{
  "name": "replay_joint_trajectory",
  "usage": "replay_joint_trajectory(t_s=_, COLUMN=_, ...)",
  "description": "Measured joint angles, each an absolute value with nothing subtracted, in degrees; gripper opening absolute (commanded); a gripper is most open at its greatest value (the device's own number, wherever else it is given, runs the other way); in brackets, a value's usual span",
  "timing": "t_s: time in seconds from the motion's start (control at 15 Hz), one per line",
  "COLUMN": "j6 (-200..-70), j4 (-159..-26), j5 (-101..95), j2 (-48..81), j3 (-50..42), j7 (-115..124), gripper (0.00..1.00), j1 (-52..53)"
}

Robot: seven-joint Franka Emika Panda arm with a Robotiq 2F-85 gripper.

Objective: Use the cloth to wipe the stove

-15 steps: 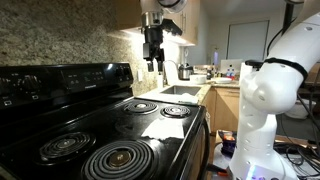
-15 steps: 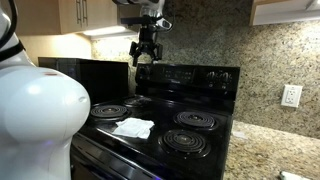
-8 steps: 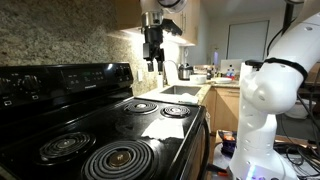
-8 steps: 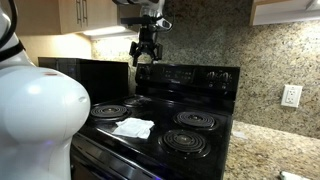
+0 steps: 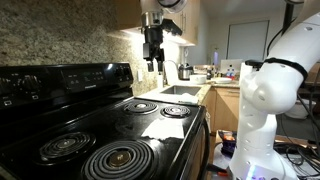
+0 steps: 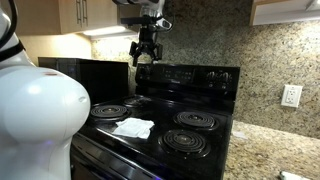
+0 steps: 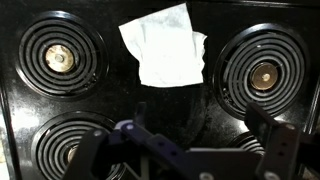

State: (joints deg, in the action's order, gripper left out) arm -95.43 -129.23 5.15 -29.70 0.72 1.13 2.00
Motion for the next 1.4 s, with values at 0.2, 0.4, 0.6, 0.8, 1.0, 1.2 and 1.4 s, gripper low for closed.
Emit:
replay_joint_trajectory(t_s=0.2, j6=-95.43, j4=-129.23, j5=5.15, j2=-29.70, j3=0.72, j7=1.13, gripper=1.00, j1=2.00)
replay_joint_trajectory(t_s=0.4, j6=-95.48, j4=-129.23, j5=5.15, j2=-29.70, j3=0.72, j7=1.13, gripper=1.00, j1=1.95)
replay_joint_trajectory(t_s=0.6, j6=-95.63, j4=-129.38, j5=4.87, j2=-29.65, j3=0.72, j7=1.13, gripper=1.00, j1=1.77)
replay_joint_trajectory(t_s=0.8, j6=-95.74, j4=-130.15, j5=4.77, j2=-29.55, j3=0.80, j7=1.13, gripper=1.00, j1=1.77)
replay_joint_trajectory(t_s=1.0, j6=-97.06, j4=-131.34, j5=4.58, j2=-29.51, j3=1.35, j7=1.24, gripper=1.00, j1=1.76)
replay_joint_trajectory(t_s=1.2, j6=-100.04, j4=-133.36, j5=4.00, j2=-29.20, j3=3.58, j7=3.20, gripper=1.00, j1=1.76)
replay_joint_trajectory(t_s=1.4, j6=-102.25, j4=-136.13, j5=2.74, j2=-28.86, j3=4.94, j7=5.14, gripper=0.67, j1=1.76)
